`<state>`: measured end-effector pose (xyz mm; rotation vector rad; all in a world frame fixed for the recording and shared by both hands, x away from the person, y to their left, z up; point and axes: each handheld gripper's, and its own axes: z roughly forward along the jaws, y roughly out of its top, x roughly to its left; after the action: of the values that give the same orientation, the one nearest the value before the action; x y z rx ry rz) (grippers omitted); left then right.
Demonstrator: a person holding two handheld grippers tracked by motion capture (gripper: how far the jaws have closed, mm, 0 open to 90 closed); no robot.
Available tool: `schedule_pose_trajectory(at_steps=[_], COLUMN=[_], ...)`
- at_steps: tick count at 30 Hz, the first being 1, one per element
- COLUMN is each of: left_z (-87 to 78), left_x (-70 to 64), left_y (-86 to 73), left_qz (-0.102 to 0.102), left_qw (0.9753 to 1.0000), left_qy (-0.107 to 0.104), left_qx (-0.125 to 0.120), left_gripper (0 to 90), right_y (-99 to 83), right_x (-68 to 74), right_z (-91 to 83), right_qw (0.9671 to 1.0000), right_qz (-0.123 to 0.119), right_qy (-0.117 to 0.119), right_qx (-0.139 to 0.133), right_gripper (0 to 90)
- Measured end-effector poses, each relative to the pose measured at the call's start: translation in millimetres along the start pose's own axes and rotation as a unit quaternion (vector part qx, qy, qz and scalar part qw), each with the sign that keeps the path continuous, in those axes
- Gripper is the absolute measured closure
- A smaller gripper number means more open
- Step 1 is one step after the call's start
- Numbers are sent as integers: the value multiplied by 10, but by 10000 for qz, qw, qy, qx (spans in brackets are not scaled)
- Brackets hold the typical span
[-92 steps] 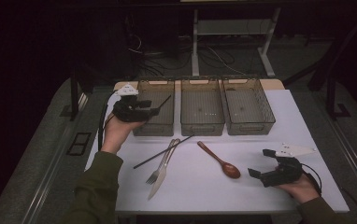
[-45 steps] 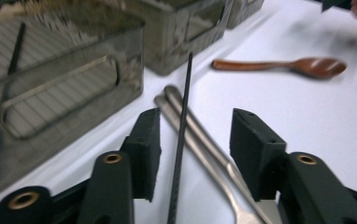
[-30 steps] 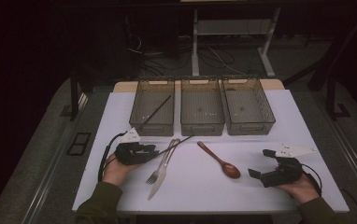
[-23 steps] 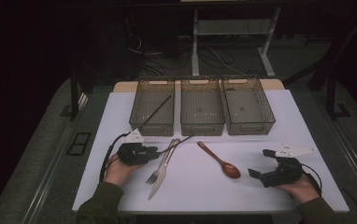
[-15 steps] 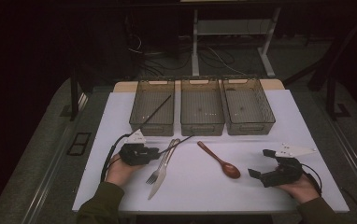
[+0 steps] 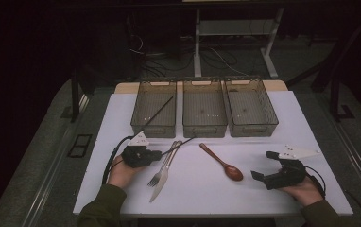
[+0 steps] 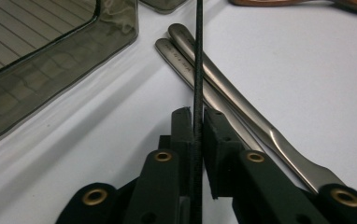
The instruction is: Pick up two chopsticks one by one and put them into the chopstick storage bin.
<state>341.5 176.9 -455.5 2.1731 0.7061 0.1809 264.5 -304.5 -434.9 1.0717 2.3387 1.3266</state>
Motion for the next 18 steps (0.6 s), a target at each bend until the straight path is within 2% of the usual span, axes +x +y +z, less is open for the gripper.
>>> schedule_pose_trajectory(at_steps=[8,18], left_z=[-3,-32], left_x=[-12,-42], left_y=[6,29], left_qz=[166,238], left_qw=[9998,9997], left_qy=[-23,-47], left_qx=[56,60], left_gripper=[841,847], right_y=[0,-1], right_x=[1,-4], right_z=[2,-3], right_qw=[10000,10000], right_qz=[-8,-21], right_qy=[-10,-13], right_qx=[8,-5], right_gripper=[2,2])
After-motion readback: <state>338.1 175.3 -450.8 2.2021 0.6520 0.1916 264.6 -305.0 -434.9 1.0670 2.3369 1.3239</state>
